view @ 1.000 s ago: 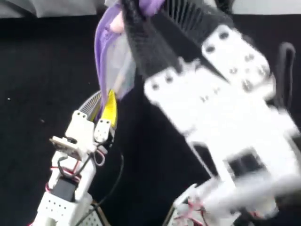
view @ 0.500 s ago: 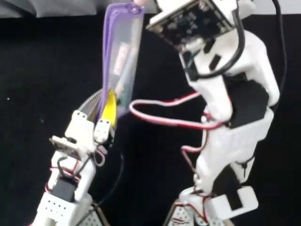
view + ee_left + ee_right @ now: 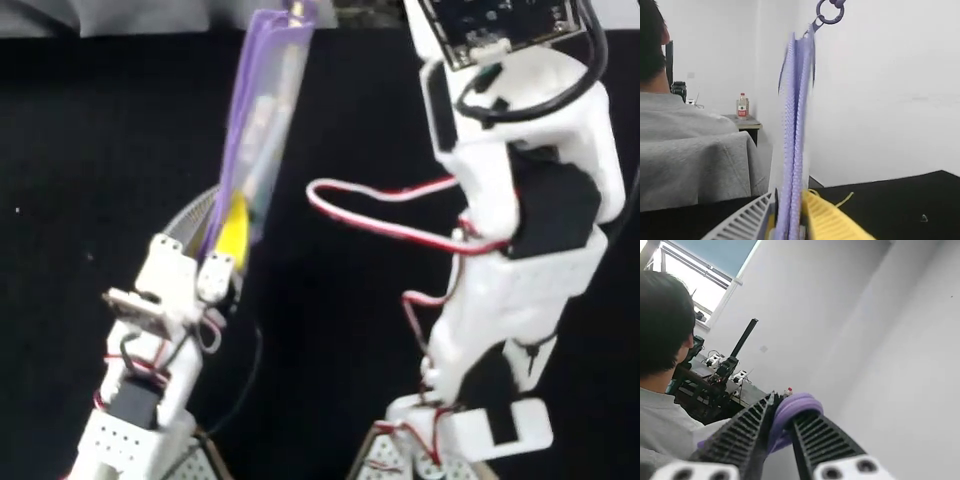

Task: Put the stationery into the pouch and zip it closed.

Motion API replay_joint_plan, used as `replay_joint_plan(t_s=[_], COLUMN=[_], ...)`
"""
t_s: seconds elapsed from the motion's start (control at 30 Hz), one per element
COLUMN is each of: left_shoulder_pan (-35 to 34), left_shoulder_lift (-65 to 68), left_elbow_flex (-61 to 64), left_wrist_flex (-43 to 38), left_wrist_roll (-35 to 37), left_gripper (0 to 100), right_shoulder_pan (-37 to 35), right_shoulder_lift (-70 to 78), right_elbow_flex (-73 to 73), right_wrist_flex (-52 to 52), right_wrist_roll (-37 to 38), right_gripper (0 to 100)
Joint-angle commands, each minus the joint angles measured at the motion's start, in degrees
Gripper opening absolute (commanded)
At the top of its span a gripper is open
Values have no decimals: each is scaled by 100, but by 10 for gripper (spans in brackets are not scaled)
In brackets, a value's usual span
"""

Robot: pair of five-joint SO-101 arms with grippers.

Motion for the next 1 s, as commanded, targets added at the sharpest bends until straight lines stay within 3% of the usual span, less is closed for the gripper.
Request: replay_joint_plan(t_s=[0.0,0.27,0.4,0.7,0.97], left_shoulder_pan=[13,-163,-497,-1147,-1147], left_shoulder_lift=[-70,-79,-88,-88,-88], left_elbow_flex=[13,-760,-1051,-1051,-954], left_wrist_flex=[598,1618,1952,1943,1943], left_wrist_roll=[-35,-44,-35,9,9], left_gripper=[204,202,202,202,202], right_shoulder_pan=[-158,-149,-167,-378,-1310], right_shoulder_lift=[-136,-136,-92,655,778], right_elbow_flex=[-233,-242,-180,-189,-251], right_wrist_flex=[-105,-158,-325,-387,448], right_wrist_roll=[-9,9,475,1090,422], right_gripper=[12,13,13,12,12])
